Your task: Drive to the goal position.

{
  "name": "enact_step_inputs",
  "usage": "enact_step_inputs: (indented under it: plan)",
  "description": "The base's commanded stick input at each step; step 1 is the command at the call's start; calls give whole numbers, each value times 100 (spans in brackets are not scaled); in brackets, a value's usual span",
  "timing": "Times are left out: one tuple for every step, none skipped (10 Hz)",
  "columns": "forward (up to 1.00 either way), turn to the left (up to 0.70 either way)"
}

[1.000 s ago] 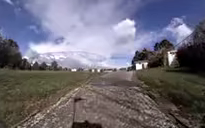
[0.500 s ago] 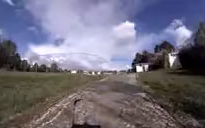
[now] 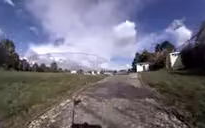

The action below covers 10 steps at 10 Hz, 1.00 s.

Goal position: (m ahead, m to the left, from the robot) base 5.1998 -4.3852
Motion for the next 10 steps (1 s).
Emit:
enact_step_inputs:
  plan:
    - [70, 1]
    - [70, 1]
    - [70, 1]
    - [70, 1]
    - [70, 1]
    - [70, 1]
    - [70, 1]
    - [70, 1]
    - [70, 1]
    - [70, 1]
